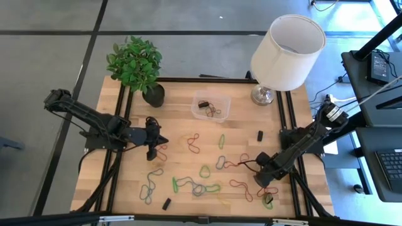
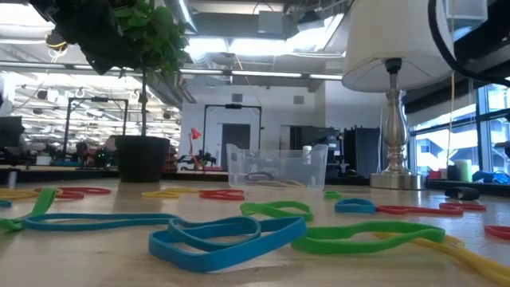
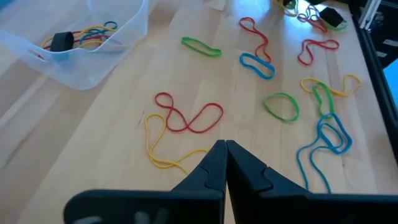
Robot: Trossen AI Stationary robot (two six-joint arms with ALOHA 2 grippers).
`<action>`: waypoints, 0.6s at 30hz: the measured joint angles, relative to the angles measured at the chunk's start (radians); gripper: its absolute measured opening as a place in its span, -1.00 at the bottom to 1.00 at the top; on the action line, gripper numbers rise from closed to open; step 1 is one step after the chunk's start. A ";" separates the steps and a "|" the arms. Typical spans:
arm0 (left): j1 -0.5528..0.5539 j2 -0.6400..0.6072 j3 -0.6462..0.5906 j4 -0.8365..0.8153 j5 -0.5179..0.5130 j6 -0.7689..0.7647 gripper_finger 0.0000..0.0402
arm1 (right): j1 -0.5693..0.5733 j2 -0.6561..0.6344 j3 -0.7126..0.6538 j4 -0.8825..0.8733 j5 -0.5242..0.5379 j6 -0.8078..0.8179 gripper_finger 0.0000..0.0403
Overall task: Pick and place rubber bands into bin
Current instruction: Put the yellow rubber band into the transparent bin
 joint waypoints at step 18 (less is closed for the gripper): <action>0.000 0.001 0.000 -0.001 0.000 0.000 -0.98 | -0.012 -0.092 0.256 -0.289 0.201 0.051 -0.98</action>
